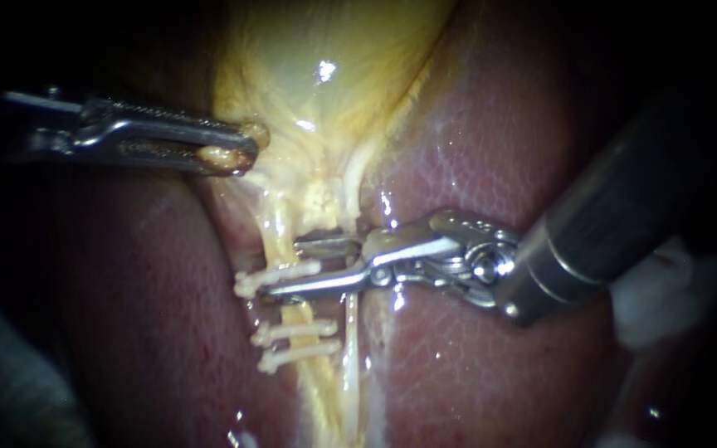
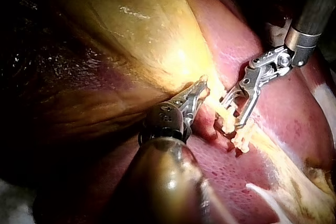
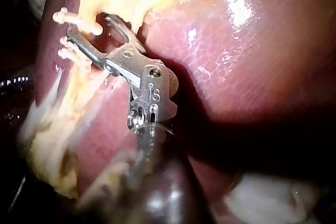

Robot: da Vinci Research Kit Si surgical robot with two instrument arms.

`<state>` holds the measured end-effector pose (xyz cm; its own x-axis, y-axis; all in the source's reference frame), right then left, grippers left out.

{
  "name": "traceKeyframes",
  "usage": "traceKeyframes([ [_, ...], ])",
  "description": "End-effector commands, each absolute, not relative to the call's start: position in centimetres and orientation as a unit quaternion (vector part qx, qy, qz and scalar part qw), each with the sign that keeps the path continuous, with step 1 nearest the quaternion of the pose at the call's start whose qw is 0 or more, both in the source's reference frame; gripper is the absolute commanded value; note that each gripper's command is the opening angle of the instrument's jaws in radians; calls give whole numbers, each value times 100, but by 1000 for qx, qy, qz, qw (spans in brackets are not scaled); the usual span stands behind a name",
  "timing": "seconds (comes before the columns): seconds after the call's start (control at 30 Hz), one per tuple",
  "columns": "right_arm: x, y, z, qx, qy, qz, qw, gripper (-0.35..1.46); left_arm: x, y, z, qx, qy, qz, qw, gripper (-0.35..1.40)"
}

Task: Going back third clip left tube

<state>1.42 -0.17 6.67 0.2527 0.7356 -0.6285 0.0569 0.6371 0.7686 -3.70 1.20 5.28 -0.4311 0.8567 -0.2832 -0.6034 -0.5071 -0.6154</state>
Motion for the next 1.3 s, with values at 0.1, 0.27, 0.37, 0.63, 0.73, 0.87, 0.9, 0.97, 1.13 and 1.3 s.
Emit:
traceKeyframes([
  [0.1, 124, -20, 649, 325, 559, 201, 736, 50, -369, 120, 527, -292, -217, 818, 446, -35],
  [0.27, 84, -17, 608, 262, 546, 145, 783, 50, -369, 121, 528, -292, -217, 818, 446, -35],
  [0.37, 60, -11, 589, 234, 539, 134, 798, 50, -369, 121, 529, -292, -217, 818, 446, -35],
  [0.63, 16, 12, 569, 207, 539, 119, 808, 50, -368, 122, 530, -292, -218, 818, 446, -35],
  [0.73, 9, 16, 567, 202, 540, 115, 809, 50, -369, 122, 532, -292, -217, 818, 446, -35],
  [0.87, 7, 16, 566, 199, 542, 107, 810, 50, -373, 119, 542, -293, -214, 818, 446, -35],
  [0.9, 7, 16, 566, 198, 542, 105, 810, 50, -374, 119, 544, -293, -213, 818, 446, -35],
  [0.97, 7, 16, 566, 198, 542, 105, 810, 50, -378, 117, 555, -293, -212, 819, 446, -35],
  [1.13, 7, 17, 567, 198, 544, 101, 809, 50, -389, 114, 582, -296, -218, 819, 441, -35],
  [1.3, 7, 17, 567, 200, 544, 100, 809, 50, -400, 113, 600, -294, -222, 820, 437, -35],
])
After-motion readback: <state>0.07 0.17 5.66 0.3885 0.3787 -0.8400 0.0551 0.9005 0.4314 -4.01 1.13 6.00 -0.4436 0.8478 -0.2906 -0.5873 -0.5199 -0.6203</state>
